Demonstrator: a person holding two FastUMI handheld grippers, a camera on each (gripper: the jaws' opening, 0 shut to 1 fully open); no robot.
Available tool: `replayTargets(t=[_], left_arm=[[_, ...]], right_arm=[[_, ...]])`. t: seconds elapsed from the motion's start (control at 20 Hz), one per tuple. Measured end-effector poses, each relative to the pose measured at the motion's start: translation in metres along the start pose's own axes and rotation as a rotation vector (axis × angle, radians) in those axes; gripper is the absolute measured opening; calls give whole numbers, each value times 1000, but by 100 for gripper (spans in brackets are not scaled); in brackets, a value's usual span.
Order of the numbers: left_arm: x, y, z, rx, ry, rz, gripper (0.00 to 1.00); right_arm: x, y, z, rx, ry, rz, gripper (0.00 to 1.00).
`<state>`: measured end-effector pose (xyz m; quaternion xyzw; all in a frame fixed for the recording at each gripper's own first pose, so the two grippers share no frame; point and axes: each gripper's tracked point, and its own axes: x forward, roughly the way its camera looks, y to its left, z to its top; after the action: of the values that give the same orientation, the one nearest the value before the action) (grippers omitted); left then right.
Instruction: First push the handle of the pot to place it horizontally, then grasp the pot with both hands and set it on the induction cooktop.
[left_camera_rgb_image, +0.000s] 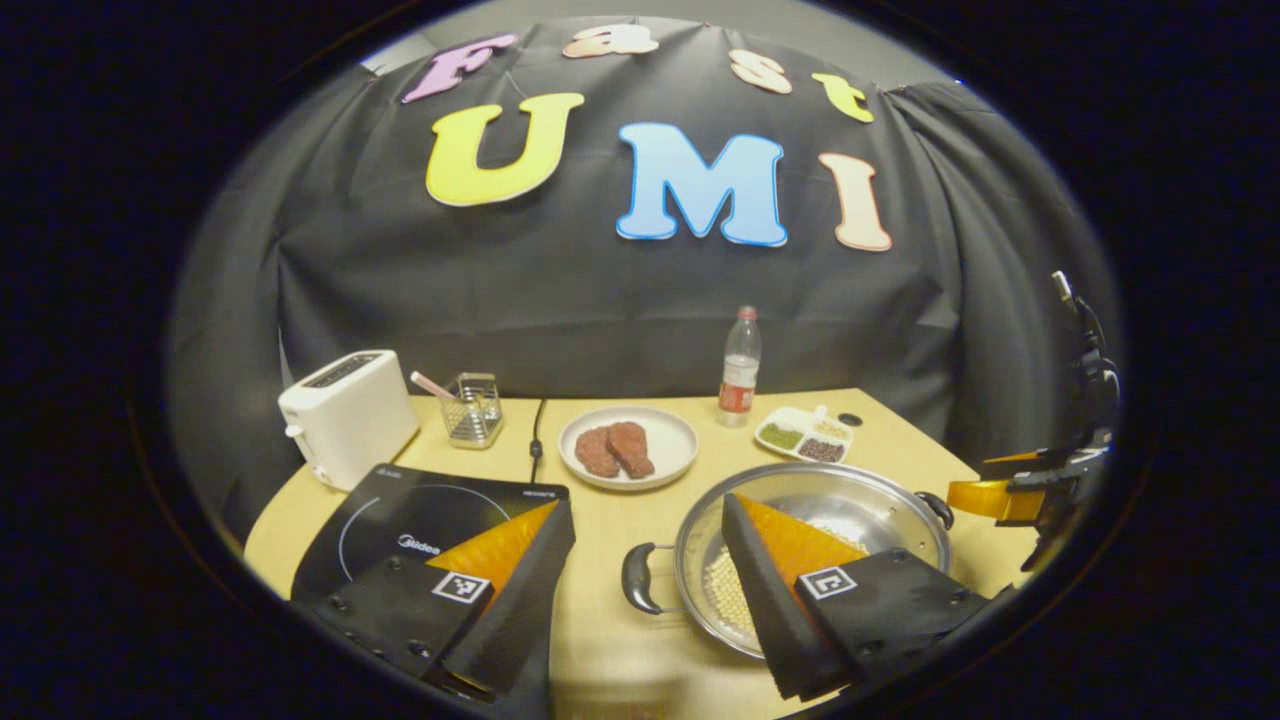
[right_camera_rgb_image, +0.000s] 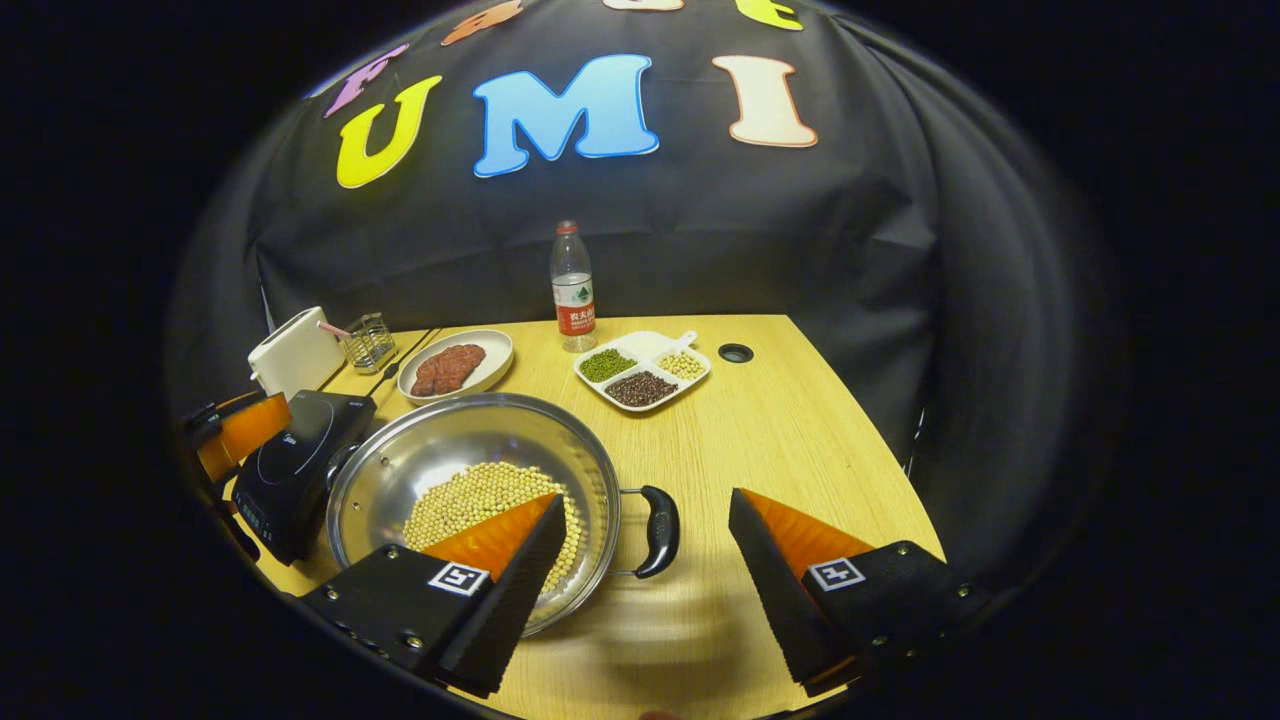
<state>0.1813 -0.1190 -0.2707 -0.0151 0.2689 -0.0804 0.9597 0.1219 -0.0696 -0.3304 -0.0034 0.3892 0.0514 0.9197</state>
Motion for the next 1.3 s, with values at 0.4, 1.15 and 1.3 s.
replayTargets(t=[0.4, 1.15, 1.3], left_arm=[[49, 0, -63, -20, 212, -30, 100], [78, -3, -105, 52, 354, 35, 82], [80, -2, -104, 50, 347, 26, 76]], right_arm=[[27, -3, -16, -12, 70, -3, 100], [63, 6, -45, 55, 195, 42, 64], [62, 6, -46, 46, 198, 39, 60]])
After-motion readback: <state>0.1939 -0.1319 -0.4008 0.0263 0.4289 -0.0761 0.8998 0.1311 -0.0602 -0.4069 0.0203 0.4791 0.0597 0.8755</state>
